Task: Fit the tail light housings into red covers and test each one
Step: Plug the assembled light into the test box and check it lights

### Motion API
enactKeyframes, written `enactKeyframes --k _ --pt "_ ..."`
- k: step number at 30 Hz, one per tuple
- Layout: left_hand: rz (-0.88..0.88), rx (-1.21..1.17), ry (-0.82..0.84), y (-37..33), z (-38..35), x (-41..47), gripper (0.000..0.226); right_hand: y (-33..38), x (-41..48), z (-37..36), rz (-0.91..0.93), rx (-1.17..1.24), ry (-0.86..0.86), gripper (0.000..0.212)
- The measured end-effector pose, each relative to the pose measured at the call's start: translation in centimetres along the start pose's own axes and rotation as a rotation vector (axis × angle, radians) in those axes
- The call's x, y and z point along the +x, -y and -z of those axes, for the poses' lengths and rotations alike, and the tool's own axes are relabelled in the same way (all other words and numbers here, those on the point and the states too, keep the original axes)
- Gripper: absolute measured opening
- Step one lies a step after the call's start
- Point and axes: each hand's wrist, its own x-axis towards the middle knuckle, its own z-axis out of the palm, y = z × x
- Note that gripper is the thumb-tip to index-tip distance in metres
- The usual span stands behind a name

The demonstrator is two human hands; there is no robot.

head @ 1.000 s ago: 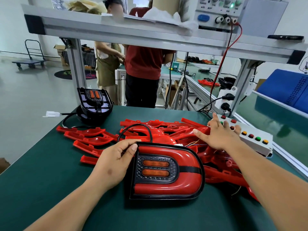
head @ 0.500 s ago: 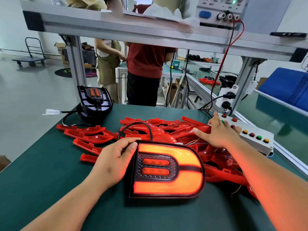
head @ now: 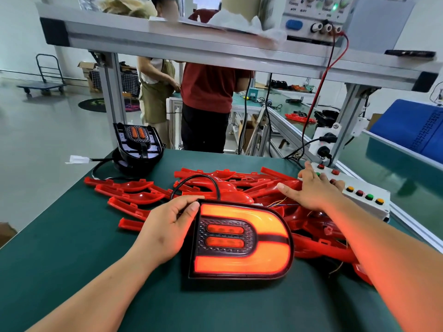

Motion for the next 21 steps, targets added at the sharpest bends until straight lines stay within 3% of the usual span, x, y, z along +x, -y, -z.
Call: enactKeyframes --k 4,7,9,11,15,18,21 --pt "0.028 -0.026 -0.008 0.0 -0.1 -0.1 0.022 -0.1 -0.3 1.0 0.003 0.109 -0.014 0.101" --pt "0.035 -0.011 -0.003 0.0 -0.1 -0.1 0.021 0.9 -1.6 2.5 0.245 0.222 -0.095 0.056" --pt "0.048 0.004 -0.006 0.1 -0.1 0.0 0.021 2.4 -3.1 3.1 0.43 0.183 -0.034 0.029" --pt "0.062 0.029 -0.035 0.2 -0.1 0.0 0.02 3.7 -3.9 2.9 0.54 0.083 0.078 0.022" --pt "0.066 0.067 -0.138 -0.8 0.5 0.7 0.018 4.0 -4.5 3.0 0.549 0.069 0.165 0.019" --pt "-0.031 0.153 -0.141 -2.7 1.2 2.0 0.02 3.8 -4.8 2.9 0.568 0.135 0.092 0.009" --pt "-0.128 0.253 -0.027 -5.2 0.9 4.2 0.018 3.7 -5.0 3.3 0.58 0.302 -0.014 0.004"
